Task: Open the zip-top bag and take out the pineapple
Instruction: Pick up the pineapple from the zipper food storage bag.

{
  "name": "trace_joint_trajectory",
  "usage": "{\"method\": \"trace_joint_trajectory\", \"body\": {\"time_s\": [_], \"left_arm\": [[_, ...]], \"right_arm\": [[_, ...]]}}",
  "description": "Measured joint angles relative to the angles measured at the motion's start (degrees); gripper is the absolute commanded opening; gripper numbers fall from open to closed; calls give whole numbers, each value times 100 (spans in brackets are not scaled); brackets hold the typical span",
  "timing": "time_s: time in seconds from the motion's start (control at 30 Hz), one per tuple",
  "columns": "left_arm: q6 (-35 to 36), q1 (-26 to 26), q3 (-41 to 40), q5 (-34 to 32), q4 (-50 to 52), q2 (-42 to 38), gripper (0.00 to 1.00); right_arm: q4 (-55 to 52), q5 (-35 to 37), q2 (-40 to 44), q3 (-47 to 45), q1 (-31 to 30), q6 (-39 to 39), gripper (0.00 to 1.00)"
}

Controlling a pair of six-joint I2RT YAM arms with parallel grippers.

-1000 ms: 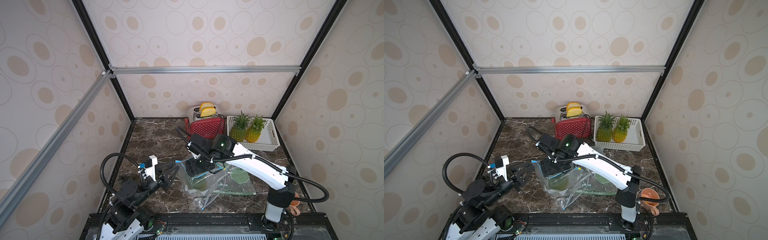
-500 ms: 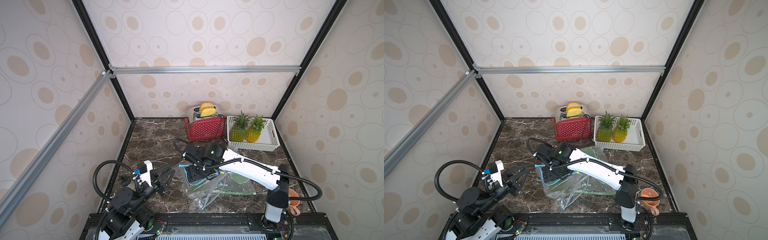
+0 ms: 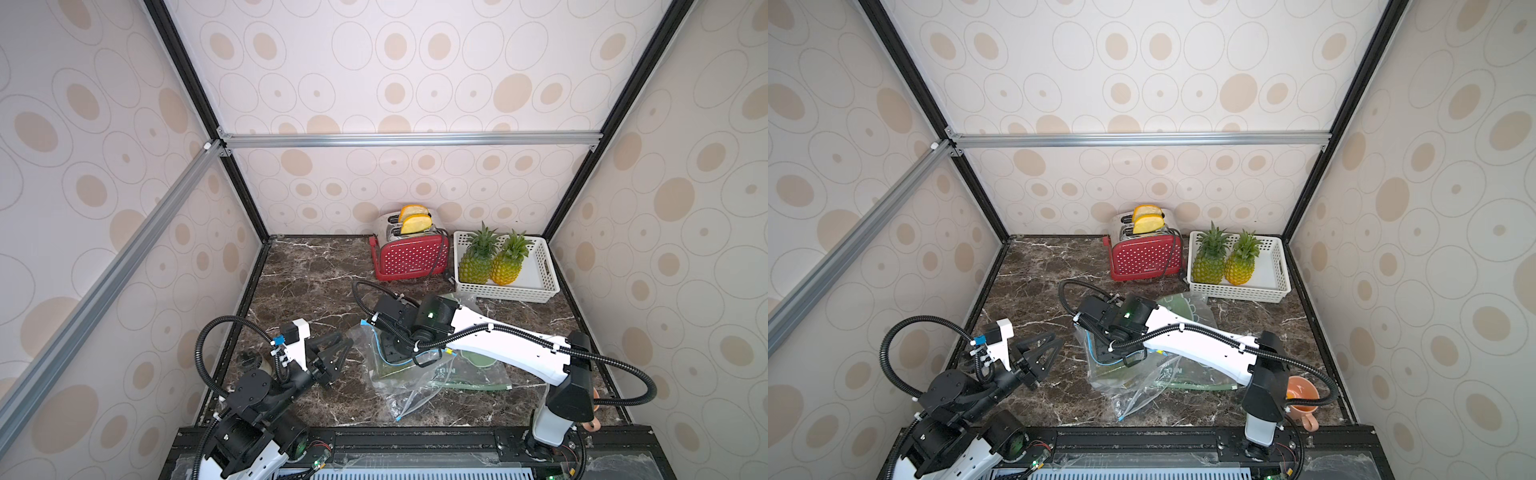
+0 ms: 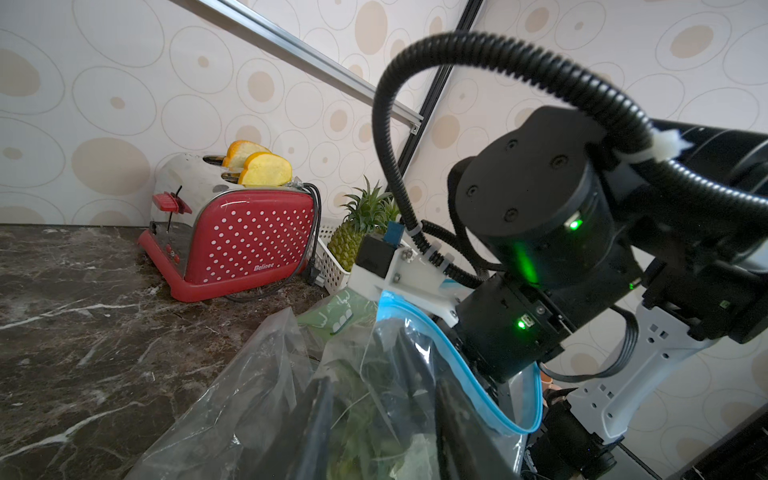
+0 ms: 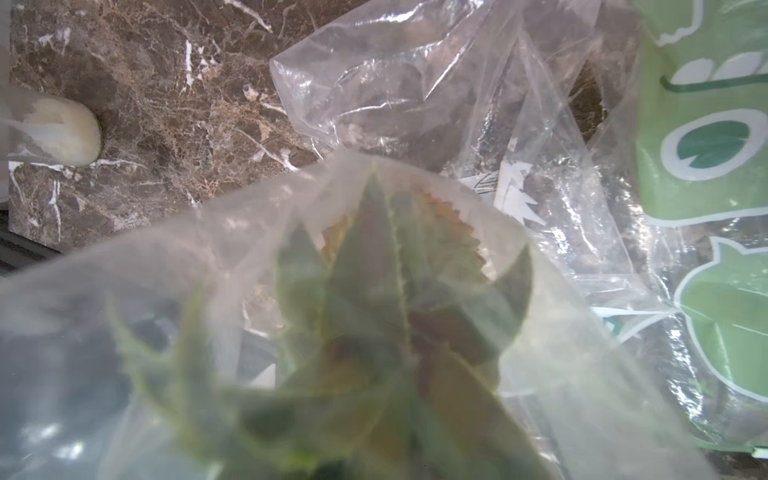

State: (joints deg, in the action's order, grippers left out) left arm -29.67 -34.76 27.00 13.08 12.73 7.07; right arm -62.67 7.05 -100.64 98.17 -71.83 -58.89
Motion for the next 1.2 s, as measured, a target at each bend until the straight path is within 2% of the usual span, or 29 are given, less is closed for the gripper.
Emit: {"method": "trace_joint_trajectory", "body": {"time_s": [0.07, 0.17, 0.3, 0.4, 0.43, 0.57, 0.63, 0.93, 1.2], "left_arm": [[-96, 0, 0, -96, 57, 94, 64], [-350, 0, 2, -328, 238, 269, 66], [-879, 0, -39, -544, 365, 704, 67], [-1388, 0, -221, -621, 341, 1110, 64], [-1578, 0, -321, -643, 306, 1255, 57], [-2181, 0, -664, -673, 48, 1895, 14], [-2356, 0, -669, -649, -157, 2330, 0], [-3005, 0, -317, 131, -2020, 5180, 0], [-3359, 0, 66, 649, -3340, 6795, 0]], "right_arm": [[-59, 87, 37, 0, 0, 90, 0], [-125, 203, 85, 0, -13, 299, 0], [-162, 339, 216, -74, 166, 778, 0], [-46, 240, 501, -339, 570, 1169, 0], [22, 166, 625, -476, 743, 1294, 0], [225, -208, 988, -929, 1414, 1714, 0], [254, -321, 999, -1014, 1615, 1902, 0], [413, -938, 920, -990, 2024, 2557, 0], [483, -1276, 844, -942, 2275, 2785, 0]]}}
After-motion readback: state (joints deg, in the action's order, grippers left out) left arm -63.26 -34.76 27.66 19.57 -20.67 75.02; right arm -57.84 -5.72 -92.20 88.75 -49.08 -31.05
